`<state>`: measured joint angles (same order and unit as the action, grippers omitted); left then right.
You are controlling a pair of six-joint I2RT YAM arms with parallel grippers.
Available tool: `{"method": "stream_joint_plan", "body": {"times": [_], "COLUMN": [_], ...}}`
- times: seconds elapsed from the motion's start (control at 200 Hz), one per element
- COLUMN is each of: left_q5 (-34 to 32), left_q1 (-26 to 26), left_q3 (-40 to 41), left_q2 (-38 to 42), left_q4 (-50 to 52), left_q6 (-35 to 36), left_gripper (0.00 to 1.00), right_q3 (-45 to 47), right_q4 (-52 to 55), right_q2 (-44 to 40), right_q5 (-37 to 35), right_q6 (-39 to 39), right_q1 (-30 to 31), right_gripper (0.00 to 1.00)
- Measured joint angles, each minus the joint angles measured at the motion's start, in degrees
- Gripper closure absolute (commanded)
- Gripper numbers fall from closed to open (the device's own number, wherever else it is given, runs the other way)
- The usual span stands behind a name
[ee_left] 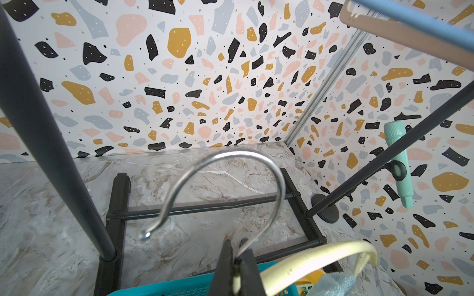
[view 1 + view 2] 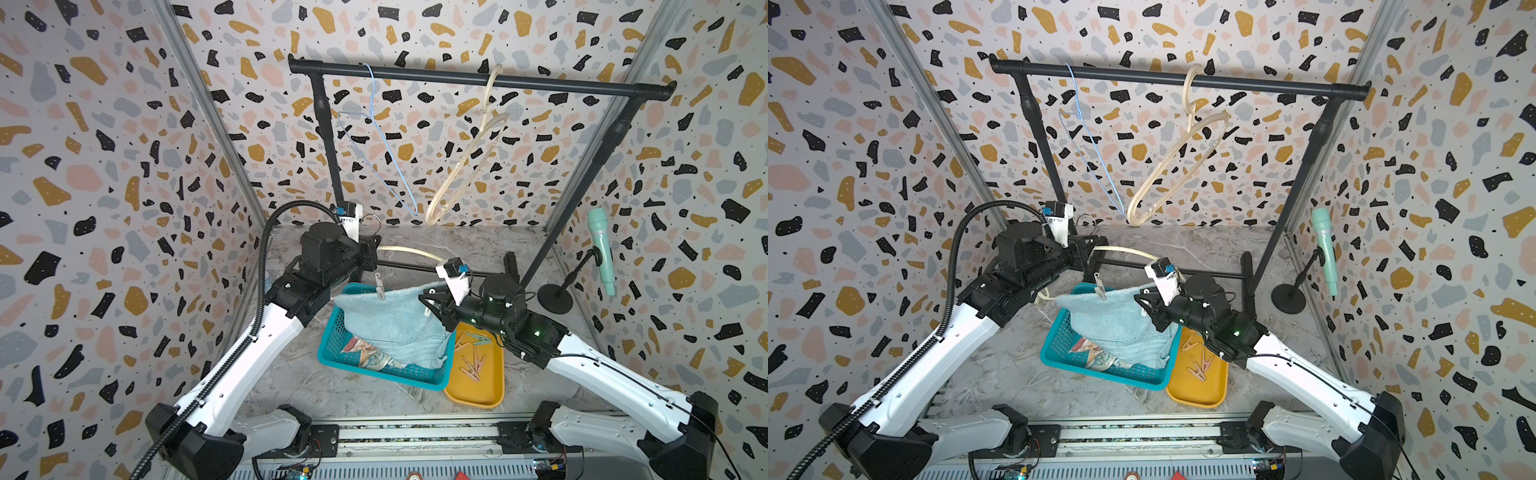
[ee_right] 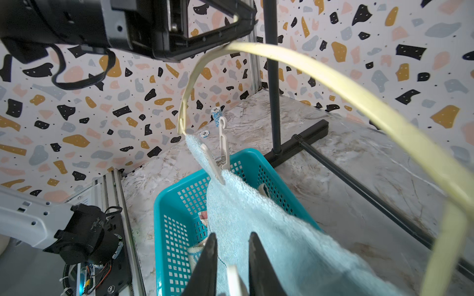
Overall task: Remove the clothespins securing towels to the hanger
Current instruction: Remove the clothespin from the hanger, then place the clothespin in the storage box.
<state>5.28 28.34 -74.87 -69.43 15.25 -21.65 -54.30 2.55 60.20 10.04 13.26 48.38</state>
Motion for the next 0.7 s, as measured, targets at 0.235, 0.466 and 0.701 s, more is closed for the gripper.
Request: {"method": "stream_joint_plan", "body": {"times": [0.235,0.466,0.701], "left_q5": [-0.98,-2.51,-2.84], "left_q1": [0.02,0.02,0.02], "left_q3": [0.02,0.26,0.42], "left_q2": [0.76,2.14,2.25], "left_q4": [-0.37,-1.09,-1.77], "left_q6": [0.0,0.0,0.07], "left_gripper": [1.0,1.0,1.0], "right_q3": [1.25,3.13,7.58], "right_q4": [3.41,7.28,9.33], "right_q2": [-6.32,-10.23,-11.78], "right_q5": [-6.75,-12.63,-15.47], "right_q6": [2.1,4.61,8.61], "right_q1": [0.0,-0.61,-2.34], "right_gripper": [1.0,1.0,1.0]}}
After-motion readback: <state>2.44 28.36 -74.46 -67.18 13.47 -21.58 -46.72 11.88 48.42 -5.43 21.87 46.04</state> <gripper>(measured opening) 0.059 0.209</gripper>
